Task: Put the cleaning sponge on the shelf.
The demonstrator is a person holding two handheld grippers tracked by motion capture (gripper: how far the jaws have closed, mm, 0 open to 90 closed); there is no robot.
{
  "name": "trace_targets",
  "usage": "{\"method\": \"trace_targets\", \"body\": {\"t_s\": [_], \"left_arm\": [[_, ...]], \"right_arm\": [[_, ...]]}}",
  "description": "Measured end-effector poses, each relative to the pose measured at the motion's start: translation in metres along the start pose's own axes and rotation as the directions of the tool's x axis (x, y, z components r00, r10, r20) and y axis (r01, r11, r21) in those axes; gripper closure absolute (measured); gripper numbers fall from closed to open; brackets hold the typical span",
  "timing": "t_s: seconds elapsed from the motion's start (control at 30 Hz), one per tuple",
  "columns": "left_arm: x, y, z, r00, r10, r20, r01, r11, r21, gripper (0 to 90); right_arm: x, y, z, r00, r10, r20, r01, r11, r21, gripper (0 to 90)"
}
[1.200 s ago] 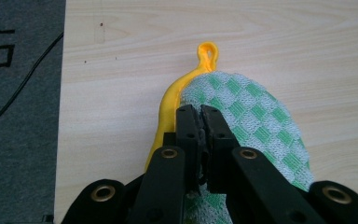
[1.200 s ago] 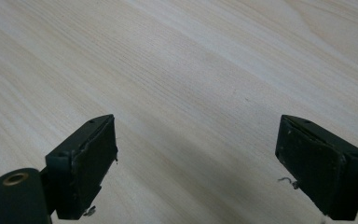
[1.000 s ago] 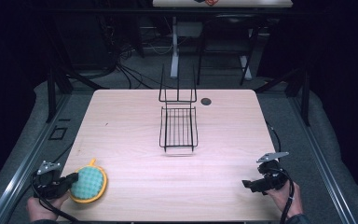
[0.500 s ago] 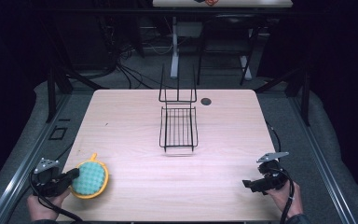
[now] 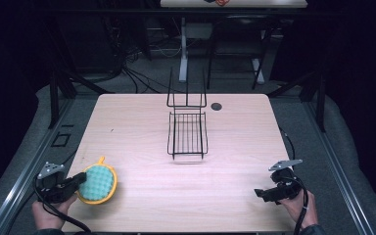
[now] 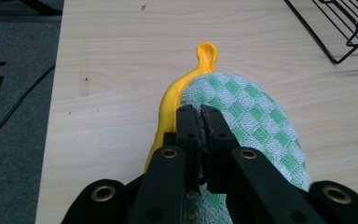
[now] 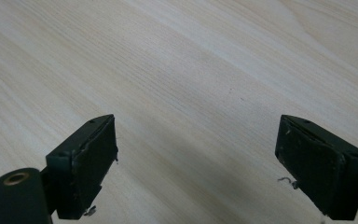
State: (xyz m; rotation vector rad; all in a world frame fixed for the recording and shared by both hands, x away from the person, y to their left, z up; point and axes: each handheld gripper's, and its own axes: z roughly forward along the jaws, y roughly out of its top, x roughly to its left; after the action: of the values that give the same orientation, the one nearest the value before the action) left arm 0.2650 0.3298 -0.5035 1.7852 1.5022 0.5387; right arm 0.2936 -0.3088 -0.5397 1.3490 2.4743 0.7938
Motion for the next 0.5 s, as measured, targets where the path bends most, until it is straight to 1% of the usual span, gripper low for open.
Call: {"method": "trace_targets", "body": {"t_s": [0.1,0.13,0.3,0.5], "left_arm": [[-0.002,0.003,0.002,1.0000,0.003,0.006,-0.003,1.0000,-0.003,86.9],[-0.003,0.004,0.002,1.0000,0.005,0.006,-0.005,1.0000,-0.006,86.9],[-0.007,0.009,0.005,0.9999,0.011,0.011,-0.011,0.9999,-0.007,86.9],[-0.009,0.013,0.008,0.9996,0.019,0.020,-0.019,0.9997,-0.012,86.9]], "right_arm": [[0.000,0.000,0.000,1.0000,-0.004,0.004,0.004,1.000,0.002,12.0],[0.000,0.000,0.000,0.9999,-0.012,0.008,0.012,1.000,0.005,12.1],[0.001,0.000,0.001,1.0000,0.001,0.003,-0.001,1.000,0.003,12.1],[0.001,0.000,0.001,1.0000,-0.004,0.006,0.004,1.000,0.006,12.1]]}}
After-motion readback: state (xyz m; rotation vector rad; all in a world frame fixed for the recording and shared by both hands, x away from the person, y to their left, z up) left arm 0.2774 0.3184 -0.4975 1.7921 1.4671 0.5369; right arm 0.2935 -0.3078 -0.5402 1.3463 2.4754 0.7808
